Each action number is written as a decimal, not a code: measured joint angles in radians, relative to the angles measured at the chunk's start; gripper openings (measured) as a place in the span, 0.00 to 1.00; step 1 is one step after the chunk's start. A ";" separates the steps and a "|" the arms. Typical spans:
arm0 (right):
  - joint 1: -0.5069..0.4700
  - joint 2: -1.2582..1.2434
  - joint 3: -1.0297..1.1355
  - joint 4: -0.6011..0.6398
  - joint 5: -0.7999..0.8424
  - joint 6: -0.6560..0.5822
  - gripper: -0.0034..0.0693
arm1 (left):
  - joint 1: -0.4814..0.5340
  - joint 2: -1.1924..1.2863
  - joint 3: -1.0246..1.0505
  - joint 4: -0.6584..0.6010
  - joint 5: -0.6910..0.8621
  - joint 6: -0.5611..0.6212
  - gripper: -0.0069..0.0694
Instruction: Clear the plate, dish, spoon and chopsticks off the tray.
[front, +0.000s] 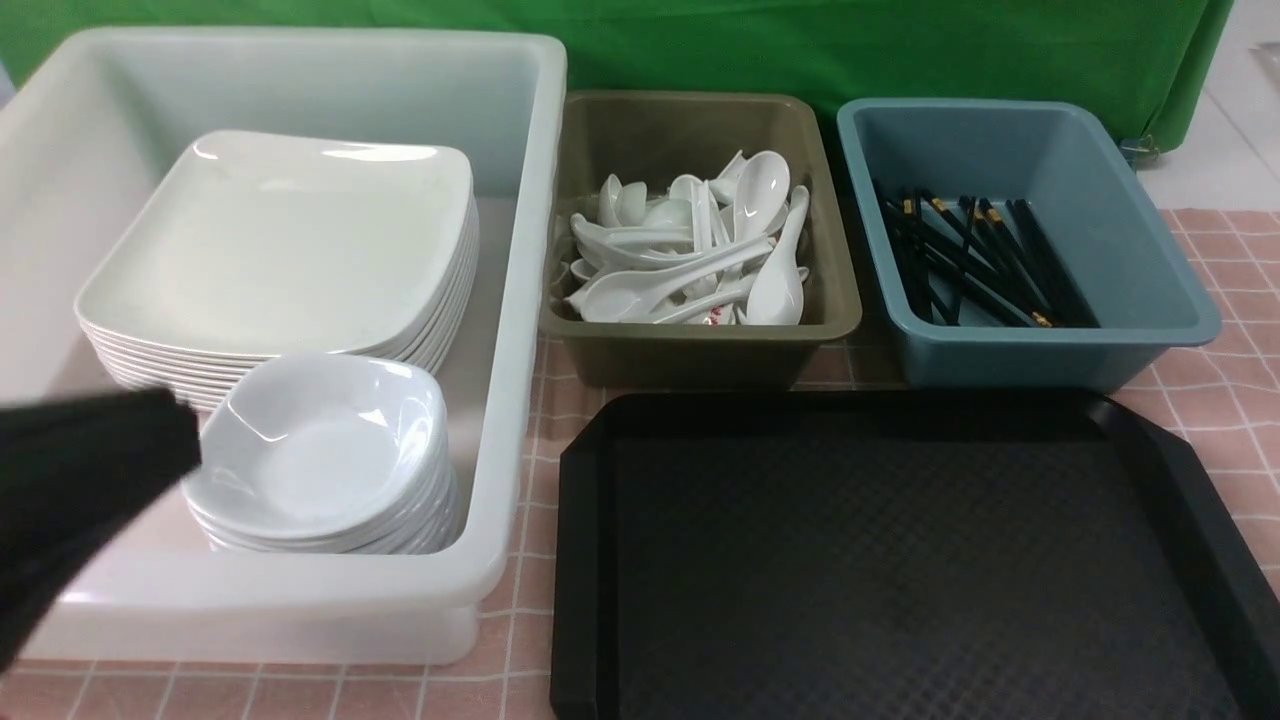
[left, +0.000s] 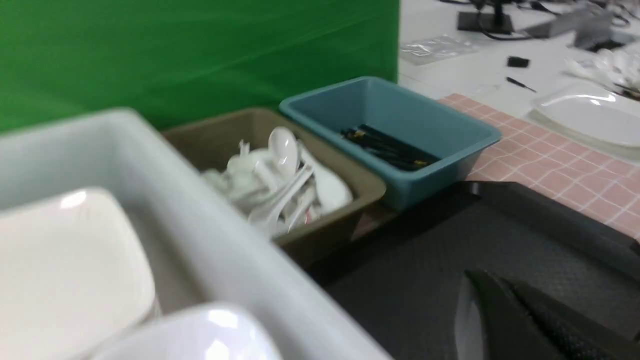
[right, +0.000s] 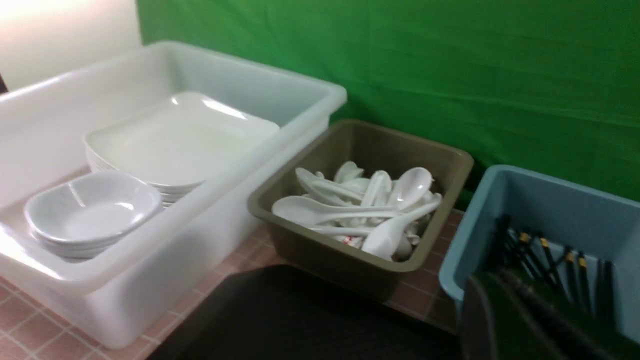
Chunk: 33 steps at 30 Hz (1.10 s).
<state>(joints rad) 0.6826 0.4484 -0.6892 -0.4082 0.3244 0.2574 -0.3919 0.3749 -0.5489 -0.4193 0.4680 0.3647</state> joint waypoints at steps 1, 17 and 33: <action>0.000 -0.027 0.041 0.000 -0.036 0.003 0.09 | 0.000 -0.035 0.051 0.000 -0.019 -0.005 0.07; 0.000 -0.220 0.338 0.001 -0.452 0.047 0.17 | 0.000 -0.204 0.328 -0.097 -0.317 -0.057 0.09; 0.000 -0.220 0.338 0.001 -0.452 0.052 0.21 | 0.000 -0.204 0.328 0.151 -0.317 -0.051 0.09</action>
<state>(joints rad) 0.6826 0.2285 -0.3514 -0.4070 -0.1273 0.3094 -0.3919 0.1706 -0.2208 -0.2685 0.1514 0.3140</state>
